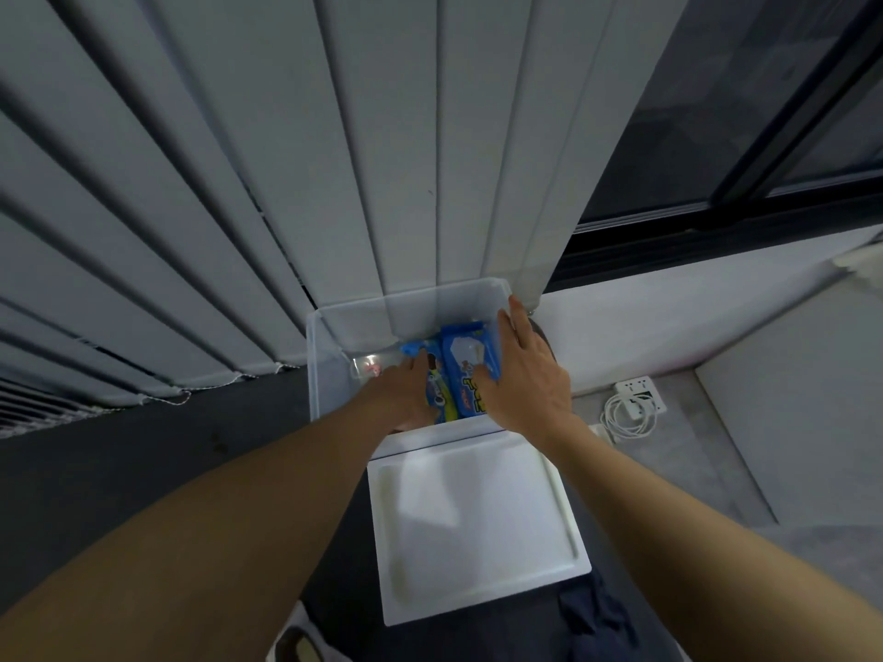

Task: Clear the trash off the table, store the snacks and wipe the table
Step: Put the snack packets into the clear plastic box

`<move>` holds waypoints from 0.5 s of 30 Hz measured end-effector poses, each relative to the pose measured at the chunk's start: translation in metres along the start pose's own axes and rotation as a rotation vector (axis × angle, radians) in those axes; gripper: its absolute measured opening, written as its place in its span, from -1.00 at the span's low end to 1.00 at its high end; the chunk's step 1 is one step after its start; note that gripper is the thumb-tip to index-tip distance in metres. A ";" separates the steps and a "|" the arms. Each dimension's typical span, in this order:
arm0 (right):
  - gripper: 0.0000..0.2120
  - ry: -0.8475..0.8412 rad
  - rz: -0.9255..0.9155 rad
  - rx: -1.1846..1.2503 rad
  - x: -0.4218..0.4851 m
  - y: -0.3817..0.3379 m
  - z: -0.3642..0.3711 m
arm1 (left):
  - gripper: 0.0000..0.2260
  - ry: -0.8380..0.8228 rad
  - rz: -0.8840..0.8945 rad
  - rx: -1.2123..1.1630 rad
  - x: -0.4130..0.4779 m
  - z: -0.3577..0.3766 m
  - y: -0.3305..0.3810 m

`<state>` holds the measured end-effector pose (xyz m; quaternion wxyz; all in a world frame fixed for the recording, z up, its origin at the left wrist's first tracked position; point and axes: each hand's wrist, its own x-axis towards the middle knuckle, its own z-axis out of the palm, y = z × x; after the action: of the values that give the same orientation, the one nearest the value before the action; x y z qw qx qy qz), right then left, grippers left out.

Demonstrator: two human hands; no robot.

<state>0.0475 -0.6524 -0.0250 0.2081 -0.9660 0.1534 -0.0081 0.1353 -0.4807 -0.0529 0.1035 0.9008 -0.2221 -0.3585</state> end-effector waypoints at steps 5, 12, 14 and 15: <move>-0.21 -0.101 -0.007 -0.059 0.001 -0.002 -0.007 | -0.38 0.222 0.042 0.213 -0.034 -0.023 0.003; -0.27 -0.130 -0.060 -0.144 -0.004 -0.020 -0.021 | -0.41 0.375 -0.013 0.279 -0.090 -0.031 -0.021; -0.28 -0.117 -0.092 -0.115 -0.009 -0.032 -0.024 | -0.42 0.404 -0.040 0.262 -0.108 -0.031 -0.027; -0.28 -0.109 -0.110 -0.101 -0.012 -0.038 -0.025 | -0.41 0.413 -0.050 0.253 -0.117 -0.031 -0.030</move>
<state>0.0454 -0.6260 0.0134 0.1663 -0.9812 0.0889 0.0409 0.0910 -0.3976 0.0293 0.0240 0.9660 -0.2171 -0.1383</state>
